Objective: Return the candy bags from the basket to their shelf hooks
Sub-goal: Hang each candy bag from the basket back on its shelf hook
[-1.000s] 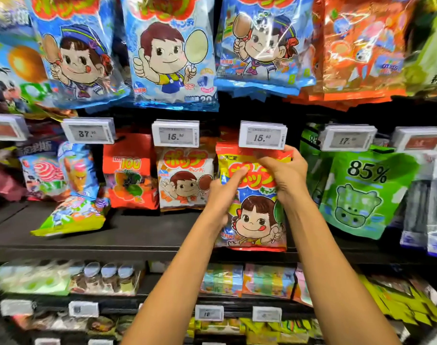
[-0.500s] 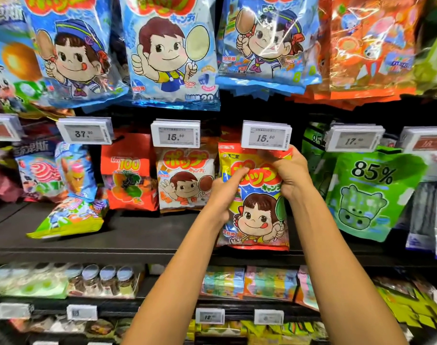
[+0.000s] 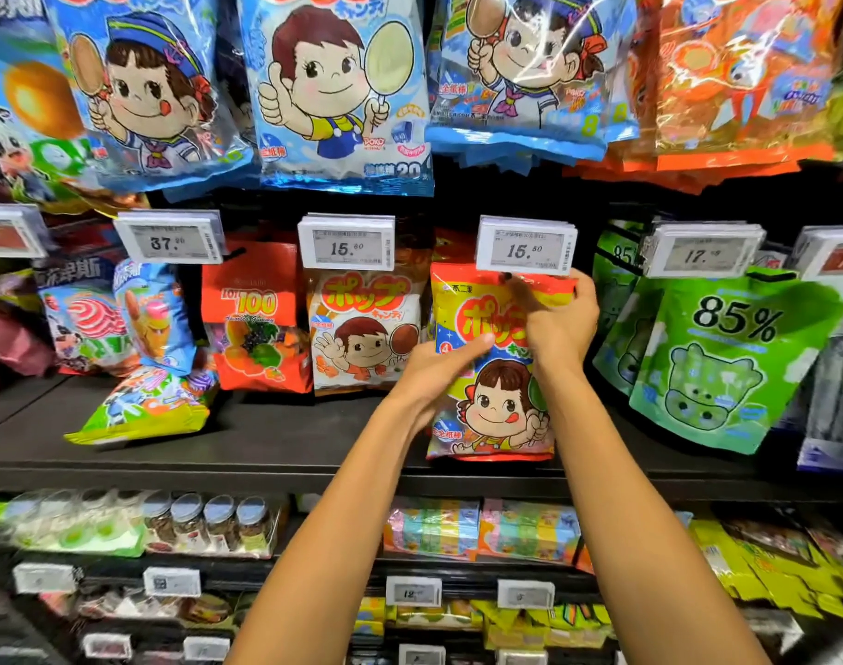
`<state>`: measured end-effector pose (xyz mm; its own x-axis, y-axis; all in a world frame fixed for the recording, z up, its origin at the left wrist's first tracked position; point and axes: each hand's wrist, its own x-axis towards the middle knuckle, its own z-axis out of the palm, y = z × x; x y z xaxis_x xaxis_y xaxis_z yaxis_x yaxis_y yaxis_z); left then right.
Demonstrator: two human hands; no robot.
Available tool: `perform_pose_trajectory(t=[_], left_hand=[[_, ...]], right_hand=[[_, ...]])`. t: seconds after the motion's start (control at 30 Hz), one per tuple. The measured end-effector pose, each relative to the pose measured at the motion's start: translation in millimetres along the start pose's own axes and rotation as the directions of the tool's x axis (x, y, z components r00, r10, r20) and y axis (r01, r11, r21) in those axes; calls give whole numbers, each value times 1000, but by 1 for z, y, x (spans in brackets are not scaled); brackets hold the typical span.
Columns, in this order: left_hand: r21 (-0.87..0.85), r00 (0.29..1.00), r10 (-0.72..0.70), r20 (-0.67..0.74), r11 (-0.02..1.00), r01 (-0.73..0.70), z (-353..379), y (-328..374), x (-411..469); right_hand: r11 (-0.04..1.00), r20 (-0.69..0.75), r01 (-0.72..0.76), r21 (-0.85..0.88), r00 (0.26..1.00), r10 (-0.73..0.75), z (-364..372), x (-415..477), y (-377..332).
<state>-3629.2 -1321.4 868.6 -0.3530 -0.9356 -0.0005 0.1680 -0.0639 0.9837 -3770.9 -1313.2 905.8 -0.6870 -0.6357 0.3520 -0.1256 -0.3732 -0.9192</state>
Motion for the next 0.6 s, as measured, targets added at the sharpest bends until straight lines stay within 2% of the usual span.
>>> perform_pose_trajectory(t=[0.07, 0.13, 0.2, 0.3, 0.4, 0.6], left_hand=[[-8, 998, 52, -32, 999, -52, -7, -12, -5], [11, 987, 104, -124, 995, -103, -13, -24, -10], [153, 955, 194, -223, 975, -162, -17, -35, -13], [458, 889, 361, -282, 865, -206, -18, -44, -17], [486, 883, 357, -305, 856, -178, -11, -48, -17], [457, 923, 293, -249, 876, -155, -8, -52, -10]], right_hand=[[998, -8, 52, -28, 999, -52, -6, -4, 5], [995, 0, 92, -34, 996, -92, -12, -10, 13], [991, -12, 131, -26, 991, -131, -18, -21, 22], [991, -63, 107, -76, 992, -111, -25, -38, 40], [996, -33, 18, -84, 999, -21, -30, -53, 59], [984, 7, 32, -173, 999, -31, -41, -56, 71]])
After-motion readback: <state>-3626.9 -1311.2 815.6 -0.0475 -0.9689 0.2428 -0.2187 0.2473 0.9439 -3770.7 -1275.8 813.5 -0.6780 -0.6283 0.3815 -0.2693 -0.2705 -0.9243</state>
